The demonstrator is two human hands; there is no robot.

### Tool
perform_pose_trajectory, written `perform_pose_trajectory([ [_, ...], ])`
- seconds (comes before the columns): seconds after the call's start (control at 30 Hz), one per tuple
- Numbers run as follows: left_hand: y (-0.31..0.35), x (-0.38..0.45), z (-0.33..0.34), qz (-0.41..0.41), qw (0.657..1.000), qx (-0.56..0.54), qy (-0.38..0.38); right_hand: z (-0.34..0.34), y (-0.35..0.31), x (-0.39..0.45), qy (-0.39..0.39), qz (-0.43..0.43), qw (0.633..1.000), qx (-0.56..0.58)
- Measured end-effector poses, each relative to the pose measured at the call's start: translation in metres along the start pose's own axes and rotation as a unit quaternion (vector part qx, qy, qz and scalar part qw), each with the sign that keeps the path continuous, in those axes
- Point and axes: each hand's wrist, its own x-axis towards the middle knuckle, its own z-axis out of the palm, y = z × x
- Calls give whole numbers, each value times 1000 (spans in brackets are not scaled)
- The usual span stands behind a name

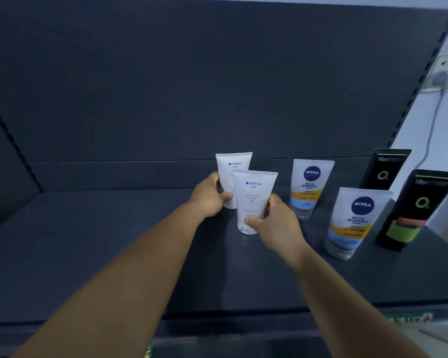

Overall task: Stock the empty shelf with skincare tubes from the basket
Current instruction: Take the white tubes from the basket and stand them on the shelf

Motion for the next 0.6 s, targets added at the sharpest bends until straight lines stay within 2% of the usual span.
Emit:
perform_pose_trajectory([
  [0.3,0,12,-4,5,1000,24,-14,0,0,3,-10,16,1000,-10],
  [0.47,-10,-43,-30,11,996,85,-1,1,-9,-34,-22,36,999,-7],
  [0.6,-25,-110,-62,29,988,154,7,15,-23,-79,-11,-4,999,-44],
])
